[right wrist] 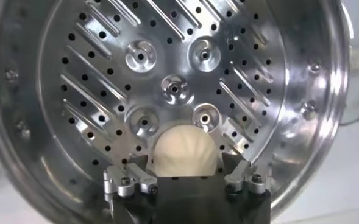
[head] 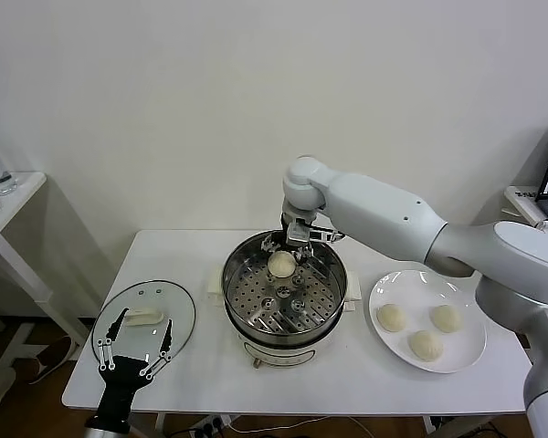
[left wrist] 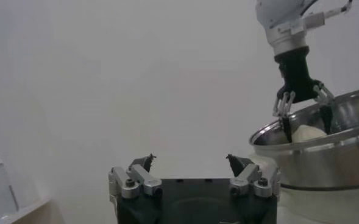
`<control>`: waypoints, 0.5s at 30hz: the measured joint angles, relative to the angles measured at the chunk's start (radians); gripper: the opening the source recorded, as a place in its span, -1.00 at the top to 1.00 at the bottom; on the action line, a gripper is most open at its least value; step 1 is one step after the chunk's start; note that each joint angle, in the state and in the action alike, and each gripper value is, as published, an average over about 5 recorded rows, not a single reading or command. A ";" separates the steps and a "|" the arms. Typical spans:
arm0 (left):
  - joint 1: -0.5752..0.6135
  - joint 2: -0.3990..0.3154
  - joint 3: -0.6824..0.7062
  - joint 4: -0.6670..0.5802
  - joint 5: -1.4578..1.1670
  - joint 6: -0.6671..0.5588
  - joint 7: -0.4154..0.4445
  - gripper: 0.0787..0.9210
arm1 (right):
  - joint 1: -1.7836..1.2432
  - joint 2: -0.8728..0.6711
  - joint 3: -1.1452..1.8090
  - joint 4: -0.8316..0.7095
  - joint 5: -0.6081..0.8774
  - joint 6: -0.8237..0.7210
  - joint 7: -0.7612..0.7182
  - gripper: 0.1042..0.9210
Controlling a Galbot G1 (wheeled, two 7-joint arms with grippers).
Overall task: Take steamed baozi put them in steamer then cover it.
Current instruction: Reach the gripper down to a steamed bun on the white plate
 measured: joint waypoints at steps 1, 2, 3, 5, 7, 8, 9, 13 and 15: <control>-0.002 0.001 0.001 0.001 0.000 0.000 0.000 -0.77 | 0.014 -0.014 -0.001 0.006 0.025 -0.022 -0.010 -0.76; -0.003 0.002 0.002 0.001 0.000 -0.001 0.000 -0.77 | 0.028 -0.030 -0.005 0.010 0.052 -0.046 -0.020 -0.76; -0.005 0.003 0.004 0.001 0.000 -0.001 0.000 -0.77 | 0.045 -0.046 -0.011 0.013 0.081 -0.074 -0.030 -0.76; -0.006 0.005 0.006 0.000 0.000 -0.002 -0.001 -0.77 | 0.082 -0.082 -0.032 0.016 0.145 -0.134 -0.045 -0.76; -0.008 0.008 0.008 -0.002 0.000 -0.003 -0.001 -0.77 | 0.119 -0.122 -0.063 0.017 0.214 -0.198 -0.054 -0.76; -0.009 0.009 0.009 -0.003 0.000 -0.004 -0.001 -0.77 | 0.135 -0.143 -0.082 0.017 0.249 -0.229 -0.056 -0.76; -0.010 0.010 0.011 -0.003 0.000 -0.005 -0.001 -0.77 | 0.149 -0.164 -0.102 0.017 0.284 -0.260 -0.056 -0.76; -0.017 0.016 0.016 -0.002 -0.001 -0.007 -0.001 -0.77 | 0.184 -0.256 -0.190 0.022 0.407 -0.372 -0.038 -0.76; -0.021 0.017 0.020 -0.001 -0.002 -0.007 -0.001 -0.77 | 0.189 -0.303 -0.229 0.026 0.452 -0.418 -0.020 -0.76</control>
